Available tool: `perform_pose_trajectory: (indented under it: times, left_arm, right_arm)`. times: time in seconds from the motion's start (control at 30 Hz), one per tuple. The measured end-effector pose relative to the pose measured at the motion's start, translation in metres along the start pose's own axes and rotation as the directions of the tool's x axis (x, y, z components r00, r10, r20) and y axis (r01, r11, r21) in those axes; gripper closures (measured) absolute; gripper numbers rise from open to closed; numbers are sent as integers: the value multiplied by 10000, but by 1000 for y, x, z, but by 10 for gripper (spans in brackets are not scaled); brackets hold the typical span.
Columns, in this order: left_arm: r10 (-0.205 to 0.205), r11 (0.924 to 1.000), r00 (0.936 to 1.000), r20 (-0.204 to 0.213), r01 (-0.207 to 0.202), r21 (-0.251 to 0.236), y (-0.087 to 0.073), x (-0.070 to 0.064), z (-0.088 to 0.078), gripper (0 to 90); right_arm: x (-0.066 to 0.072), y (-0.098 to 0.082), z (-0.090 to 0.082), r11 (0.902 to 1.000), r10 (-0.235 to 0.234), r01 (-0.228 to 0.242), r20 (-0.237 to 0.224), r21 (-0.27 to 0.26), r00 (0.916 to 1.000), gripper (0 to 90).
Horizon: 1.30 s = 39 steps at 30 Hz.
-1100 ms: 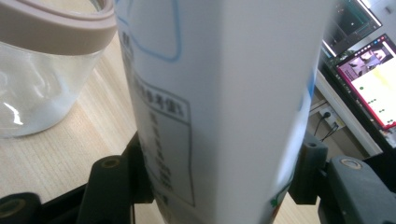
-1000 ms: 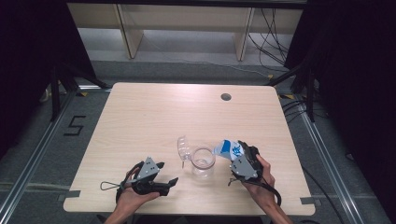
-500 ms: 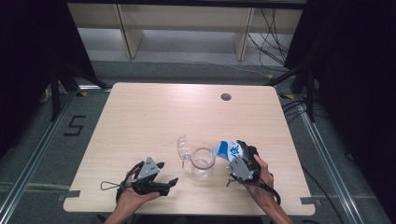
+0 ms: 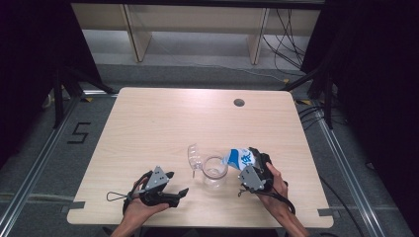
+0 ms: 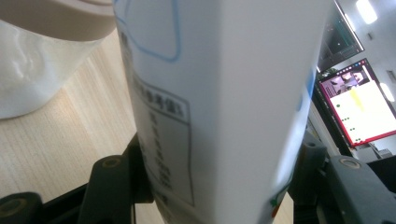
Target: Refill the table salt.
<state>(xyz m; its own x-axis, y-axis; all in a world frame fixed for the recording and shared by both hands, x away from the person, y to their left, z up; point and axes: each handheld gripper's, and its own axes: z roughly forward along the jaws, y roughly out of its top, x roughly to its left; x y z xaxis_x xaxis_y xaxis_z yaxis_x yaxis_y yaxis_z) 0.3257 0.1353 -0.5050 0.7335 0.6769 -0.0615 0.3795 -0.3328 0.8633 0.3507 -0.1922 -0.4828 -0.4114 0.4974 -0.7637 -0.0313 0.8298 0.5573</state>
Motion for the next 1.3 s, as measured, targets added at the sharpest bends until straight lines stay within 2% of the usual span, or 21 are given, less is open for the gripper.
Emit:
perform_pose_trajectory:
  times: [0.03,0.07,0.13,0.2,0.23,0.27,0.3,0.33,0.37,0.47,0.57,0.7,0.8,0.83,0.87,1.13,1.2,1.23,1.27,1.3]
  left_arm:
    - [99,9999,10000,3,-99,59,0,1,0,217]
    - [-24,10000,10000,-27,24,58,0,0,0,217]
    - [-10,10000,10000,-24,10,43,0,0,-1,217]
    - [9,10000,10000,-12,-9,56,0,0,0,217]
    - [22,10000,10000,-8,-22,54,0,0,0,218]
    - [-75,10000,10000,17,75,-47,0,-1,0,218]
    - [3,10000,10000,13,-3,5,0,0,0,218]
    - [29,10000,10000,19,-29,-12,0,0,0,218]
    - [32,10000,10000,20,-32,-6,0,0,0,218]
    - [-54,10000,10000,18,54,-62,0,-1,0,218]
    - [158,9999,9999,46,-157,-38,1,1,0,219]
    - [10,10000,10000,16,-10,-19,0,0,0,219]
    - [2,10000,10000,-49,-2,-10,0,-1,0,218]
    - [36,10000,10000,-58,-35,52,0,-1,0,219]
    - [38,10000,10000,-17,-38,66,0,-1,0,219]
    - [30,10000,10000,-15,-30,80,0,-1,0,218]
    - [80,9999,10000,-1,-80,89,0,-1,0,218]
    - [96,9999,10000,0,-96,100,0,-1,0,218]
    - [85,9999,10000,-4,-85,96,0,-1,0,218]
    - [84,9999,10000,-7,-84,97,0,-1,0,218]
  right_arm:
    - [0,0,0,10000,-7,7,19,-1,10000,430]
    - [0,0,0,10000,-60,60,38,11,10000,430]
    - [0,0,1,10000,-10,10,-169,-23,9999,430]
    - [0,0,0,9999,-105,105,-85,4,9999,430]
    - [0,1,0,9997,-239,239,153,35,9996,431]
    - [0,1,0,9993,-364,363,185,89,9992,432]
    - [1,1,0,9996,-252,250,169,112,9995,432]
    - [2,1,1,9997,-241,241,-75,76,9997,432]
    - [2,1,0,9994,-336,334,119,111,9994,433]
    - [4,1,1,9988,-469,468,54,140,9989,433]
    - [3,2,1,9986,-509,507,105,181,9986,434]
    - [4,1,1,9970,-705,693,329,359,9970,435]
    - [3,2,1,9966,-748,735,364,364,9965,435]
    - [4,2,3,9968,-730,725,151,326,9972,435]
    - [4,3,3,9955,-891,878,357,356,9954,435]
    - [6,4,5,9951,-929,923,156,346,9956,437]
    - [6,5,5,9942,-1018,1010,203,364,9946,437]
    - [5,5,6,9914,-1264,1254,249,367,9917,437]
    - [7,5,5,9935,-1095,1084,347,340,9934,437]
    - [7,5,6,9932,-1140,1130,340,298,9929,437]
